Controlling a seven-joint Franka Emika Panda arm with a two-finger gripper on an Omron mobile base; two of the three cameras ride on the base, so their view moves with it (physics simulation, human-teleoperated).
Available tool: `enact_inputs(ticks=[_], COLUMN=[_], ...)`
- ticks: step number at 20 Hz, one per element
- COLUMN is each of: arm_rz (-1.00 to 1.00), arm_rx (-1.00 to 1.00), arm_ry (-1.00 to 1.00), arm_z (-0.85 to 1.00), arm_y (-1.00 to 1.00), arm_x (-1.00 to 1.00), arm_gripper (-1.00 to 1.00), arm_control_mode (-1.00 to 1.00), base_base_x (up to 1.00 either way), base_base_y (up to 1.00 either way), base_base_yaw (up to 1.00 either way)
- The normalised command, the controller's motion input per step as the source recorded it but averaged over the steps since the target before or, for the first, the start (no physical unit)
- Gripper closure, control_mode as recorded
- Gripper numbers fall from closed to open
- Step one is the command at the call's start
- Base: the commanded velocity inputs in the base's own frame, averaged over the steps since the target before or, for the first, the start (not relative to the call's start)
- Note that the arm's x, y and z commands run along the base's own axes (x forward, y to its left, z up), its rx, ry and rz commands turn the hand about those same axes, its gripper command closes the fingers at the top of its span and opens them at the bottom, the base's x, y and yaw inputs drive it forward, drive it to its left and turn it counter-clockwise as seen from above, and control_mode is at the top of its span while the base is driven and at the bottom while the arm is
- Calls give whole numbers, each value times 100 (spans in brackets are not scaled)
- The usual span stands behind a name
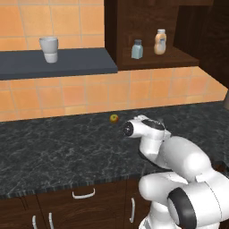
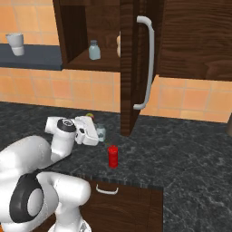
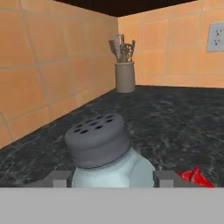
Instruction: Put the shaker and condiment bottle from the counter next to their counterparts in the cabinet.
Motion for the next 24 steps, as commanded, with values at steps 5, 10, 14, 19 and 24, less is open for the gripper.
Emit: enact_inputs(ticks=[5,10,14,19,24], arm_rz=[22,18,2,3,5], arm_rx=[0,0,0,0,0], arm_ry=[-11,-20,-20,-8,0], arm_z=[65,84,96,84,78], arm_y=[0,0,10,17,21], arm_x=[-53,-57,-29,-3,0], arm_gripper=[100,100,100,100,100], arm_control_mode=[-100,-100,-100,-100,-100], base_base_x=[0,0,0,0,0], base_base_y=[0,0,0,0,0], base_base_yaw=[0,0,0,0,0])
